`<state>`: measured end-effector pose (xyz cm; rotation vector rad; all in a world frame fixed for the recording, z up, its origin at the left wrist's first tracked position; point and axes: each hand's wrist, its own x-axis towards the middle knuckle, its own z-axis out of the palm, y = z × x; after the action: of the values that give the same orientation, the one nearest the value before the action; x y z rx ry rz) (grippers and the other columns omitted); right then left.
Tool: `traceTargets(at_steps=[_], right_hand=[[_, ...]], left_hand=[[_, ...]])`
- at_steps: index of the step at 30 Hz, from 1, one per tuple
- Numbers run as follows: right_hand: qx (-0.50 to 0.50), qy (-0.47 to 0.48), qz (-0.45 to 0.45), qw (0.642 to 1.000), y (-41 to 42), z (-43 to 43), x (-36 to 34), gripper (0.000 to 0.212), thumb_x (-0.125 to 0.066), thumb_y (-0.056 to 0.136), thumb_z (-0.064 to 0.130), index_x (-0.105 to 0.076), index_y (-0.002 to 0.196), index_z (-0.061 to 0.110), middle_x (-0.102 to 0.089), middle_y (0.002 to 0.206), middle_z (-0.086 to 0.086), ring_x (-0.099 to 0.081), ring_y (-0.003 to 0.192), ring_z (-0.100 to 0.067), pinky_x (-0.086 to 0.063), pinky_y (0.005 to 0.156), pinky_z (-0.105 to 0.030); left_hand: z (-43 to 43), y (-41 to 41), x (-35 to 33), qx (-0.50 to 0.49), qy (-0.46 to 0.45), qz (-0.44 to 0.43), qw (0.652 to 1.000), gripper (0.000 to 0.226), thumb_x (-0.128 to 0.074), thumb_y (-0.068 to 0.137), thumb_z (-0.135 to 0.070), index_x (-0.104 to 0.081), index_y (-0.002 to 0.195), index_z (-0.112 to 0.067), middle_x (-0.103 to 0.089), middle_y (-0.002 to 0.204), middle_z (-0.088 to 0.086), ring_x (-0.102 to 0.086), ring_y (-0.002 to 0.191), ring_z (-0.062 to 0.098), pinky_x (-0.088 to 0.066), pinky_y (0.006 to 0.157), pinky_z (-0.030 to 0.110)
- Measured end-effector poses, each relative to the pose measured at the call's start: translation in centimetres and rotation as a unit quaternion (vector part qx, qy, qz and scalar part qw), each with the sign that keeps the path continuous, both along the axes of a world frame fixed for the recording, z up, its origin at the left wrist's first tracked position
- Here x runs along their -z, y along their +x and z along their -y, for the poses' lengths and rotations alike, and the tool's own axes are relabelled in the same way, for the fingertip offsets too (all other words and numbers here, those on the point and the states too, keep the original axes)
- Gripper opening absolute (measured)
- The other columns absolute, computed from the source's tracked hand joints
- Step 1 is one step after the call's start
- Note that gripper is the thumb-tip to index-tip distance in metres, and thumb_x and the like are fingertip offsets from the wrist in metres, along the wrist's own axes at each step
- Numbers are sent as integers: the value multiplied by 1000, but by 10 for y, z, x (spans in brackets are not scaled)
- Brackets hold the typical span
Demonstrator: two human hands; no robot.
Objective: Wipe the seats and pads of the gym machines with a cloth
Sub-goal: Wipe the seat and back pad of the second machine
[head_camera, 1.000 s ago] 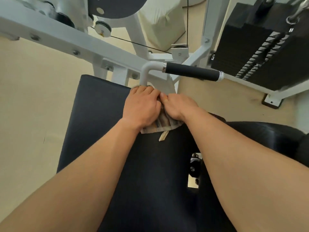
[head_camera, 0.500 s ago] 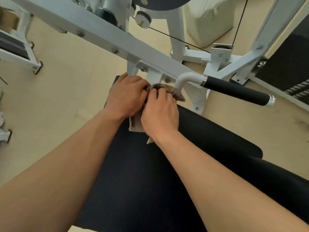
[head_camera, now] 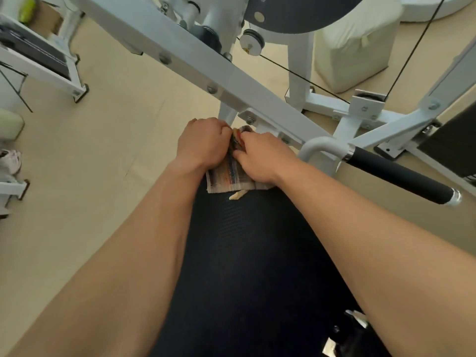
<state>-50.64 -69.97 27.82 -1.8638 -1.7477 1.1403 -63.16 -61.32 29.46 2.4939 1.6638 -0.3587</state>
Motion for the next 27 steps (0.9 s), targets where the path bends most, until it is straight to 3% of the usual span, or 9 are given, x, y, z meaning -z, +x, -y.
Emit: traceTargets(at_steps=[3,6,9,11,14,19,21,24,27], right_hand=[[5,52,50,997,9,16,0,18,-49,100,41,-53,100,23,-66,100,-6,-63,90,-30,-52,77,-41],[22,30,-15,999,1,6,3,21,-43,102,38,-55,108,22,-67,109,-8,-62,98,-33,-49,79,-42],[24,-9,-87,996,-8,-8,6,35,-39,104,37,-53,130,18,-63,127,-11,-59,113,-33,-47,91,-43],[16,-11,-99,995,-6,-6,10,35,-39,106,37,-51,133,17,-62,129,-11,-58,116,-32,-45,90,-39],[-38,-13,-59,997,8,17,11,30,-41,106,32,-50,129,15,-63,124,-12,-59,109,-31,-42,83,-36],[-164,-51,5,985,55,65,-1,25,-42,106,28,-48,127,18,-58,108,0,-57,95,-20,-41,81,-32],[-188,-93,9,978,78,90,4,31,-40,106,29,-43,136,20,-61,113,-2,-60,97,-20,-43,82,-32],[-185,-147,-28,971,105,130,19,54,-41,106,29,-21,157,27,-59,136,-3,-58,116,-19,-45,102,-34],[-178,-174,-45,968,126,154,37,47,-40,107,29,-31,153,21,-56,140,-3,-55,123,-20,-41,105,-33]], left_hand=[[24,2,-3,101,71,-14,992,50,-29,92,-27,-76,105,-14,-71,113,7,-60,108,29,-34,108,42],[6,4,-5,88,-2,-63,994,47,-28,96,-28,-72,110,-18,-69,119,6,-59,116,27,-24,116,46],[-26,21,-6,30,-97,-168,981,42,-31,99,-29,-67,113,-14,-65,129,16,-59,115,35,-36,108,47],[-30,30,-4,27,-113,-193,974,31,-34,98,-27,-61,99,-12,-64,126,21,-58,102,36,-47,98,46],[-4,26,-8,43,-89,-170,980,37,-33,100,-31,-64,99,-11,-65,119,21,-59,104,39,-49,92,46],[75,31,-3,219,-12,-103,970,46,-32,92,-25,-69,113,-7,-69,119,16,-57,114,38,-38,105,47],[108,36,8,247,-2,-83,966,48,-32,92,-26,-66,120,-6,-66,125,16,-55,118,38,-35,107,48],[145,44,23,252,24,-64,965,40,-34,98,-23,-60,121,-4,-62,125,17,-52,118,39,-34,108,49],[168,54,36,291,24,-44,955,43,-31,100,-28,-58,125,-6,-60,126,16,-51,118,38,-32,110,50]])
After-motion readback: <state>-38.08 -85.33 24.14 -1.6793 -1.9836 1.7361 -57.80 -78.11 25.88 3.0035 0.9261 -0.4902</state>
